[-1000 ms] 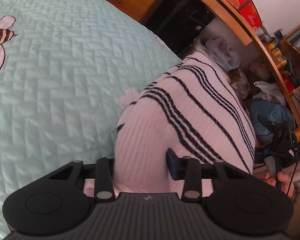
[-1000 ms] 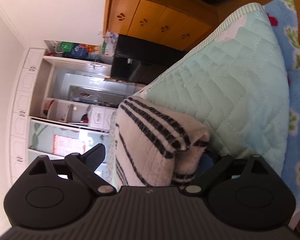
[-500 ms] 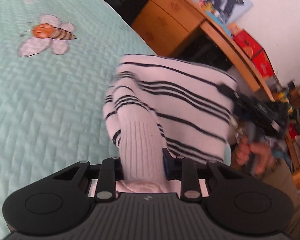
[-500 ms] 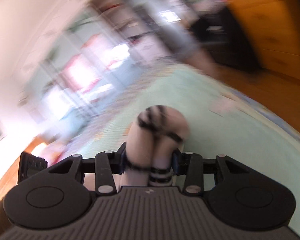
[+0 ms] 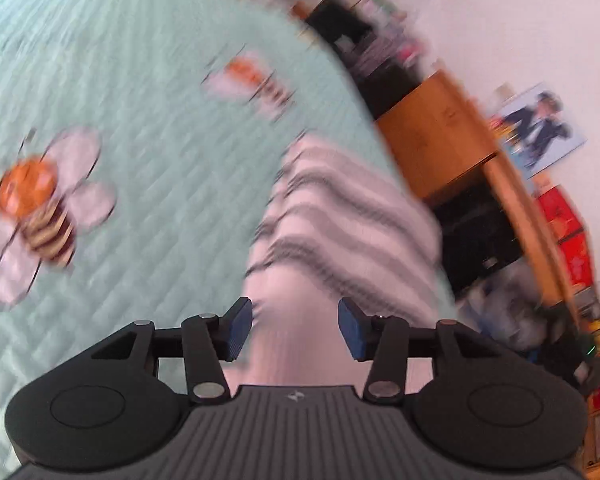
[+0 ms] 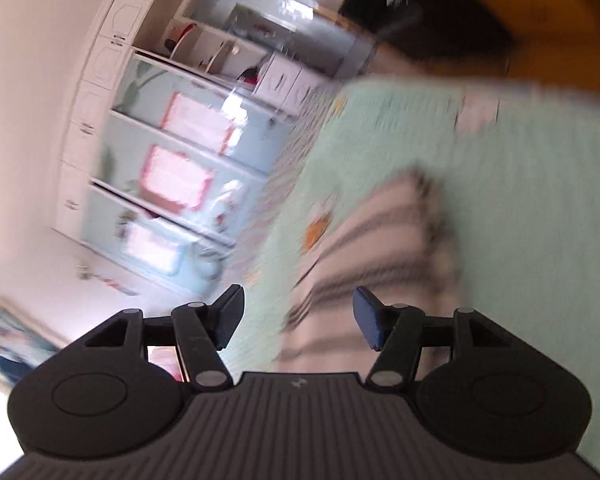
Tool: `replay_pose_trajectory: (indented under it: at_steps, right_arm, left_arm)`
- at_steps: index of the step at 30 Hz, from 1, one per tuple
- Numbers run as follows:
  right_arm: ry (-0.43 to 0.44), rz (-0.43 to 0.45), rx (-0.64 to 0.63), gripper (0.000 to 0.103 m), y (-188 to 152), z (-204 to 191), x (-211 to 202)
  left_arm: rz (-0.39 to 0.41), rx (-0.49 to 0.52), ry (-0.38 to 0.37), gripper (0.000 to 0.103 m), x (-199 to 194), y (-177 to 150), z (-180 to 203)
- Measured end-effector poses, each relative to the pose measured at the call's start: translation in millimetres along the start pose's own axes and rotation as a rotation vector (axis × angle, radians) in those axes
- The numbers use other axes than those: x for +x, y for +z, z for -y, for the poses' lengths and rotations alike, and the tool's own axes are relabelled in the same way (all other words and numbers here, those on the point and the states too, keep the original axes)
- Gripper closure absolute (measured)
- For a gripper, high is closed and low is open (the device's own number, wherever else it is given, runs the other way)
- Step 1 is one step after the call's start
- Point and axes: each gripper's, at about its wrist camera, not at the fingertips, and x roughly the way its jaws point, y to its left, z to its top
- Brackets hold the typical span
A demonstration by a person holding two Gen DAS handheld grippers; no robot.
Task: Fold clothes
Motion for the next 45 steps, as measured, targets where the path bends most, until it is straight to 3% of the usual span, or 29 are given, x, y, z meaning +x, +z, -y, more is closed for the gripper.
replay_pose_trajectory:
  at_steps: [1,3,5,6,7,8,9,11,12,13,16,20,24,30,39,45]
  right_arm:
    - [-0.021,-0.020,0.013,0.041,-12.7,0.6,1.3]
    - [-0.062,-0.059,0.038,0.041,-38.1,1.7,3.8]
    - [-0.129,-0.090,0.064,0.044,-60.9,8.7,4.5]
    - [-0.156,-0.081,0.073,0.062,-66.5,14.8,3.2]
    - [-0.171,-0.072,0.085,0.069,-68.0,16.8,1.6]
    - [-0.187,-0.067,0.081,0.069,-67.7,10.6,0.4]
    - [-0.203,-0.064,0.072,0.065,-67.1,2.0,-0.6]
    - [-0.244,-0.062,-0.042,0.039,-68.5,-29.1,1.1]
    - [-0.269,-0.052,-0.097,0.021,-71.1,-46.0,0.8]
    - [-0.294,-0.039,-0.149,0.016,-74.3,-63.1,0.0]
    - [-0.410,-0.030,-0.244,0.016,-78.6,-106.5,1.6]
    - [-0.702,-0.138,-0.296,0.016,-84.1,-148.9,17.6]
    - [-0.858,-0.238,-0.305,0.016,-102.1,-176.8,20.7]
    - [-0.919,-0.273,-0.361,0.016,-133.5,-199.4,15.7]
    - [-1.069,-0.331,-0.498,0.016,-173.2,-229.5,10.9]
    - [-1.026,-0.318,-0.453,0.017,-177.1,-232.4,-4.5]
  left_arm:
    - [0.004,0.020,-0.049,0.051,0.9,5.1,10.0]
    - [-0.075,0.018,-0.145,0.040,21.1,10.2,23.4]
    - [-0.218,-0.006,-0.065,0.040,59.2,-0.8,16.0]
    - [-0.286,-0.016,-0.026,0.045,77.3,-6.1,12.7]
    - [-0.288,0.015,-0.013,0.049,75.8,-6.1,18.2]
    - [-0.290,0.045,0.000,0.049,74.3,-6.0,23.8]
    - [-0.292,0.075,0.013,0.048,72.8,-6.0,29.3]
    - [-0.307,0.117,0.053,0.046,65.0,-2.0,43.5]
    - [-0.318,0.129,0.079,0.043,58.9,1.6,52.1]
    - [-0.317,0.158,0.106,0.041,50.2,3.3,61.1]
    - [-0.330,0.258,0.213,0.027,25.3,1.3,84.4]
    - [-0.364,0.358,0.385,0.025,5.3,-7.2,108.8]
    - [-0.428,0.428,0.505,0.025,-7.2,-16.9,132.2]
    - [-0.515,0.495,0.597,0.025,-23.9,-39.7,134.9]
    - [-0.589,0.457,0.641,0.025,-40.2,-67.3,129.2]
    - [-0.553,0.431,0.619,0.025,-51.4,-69.5,134.8]
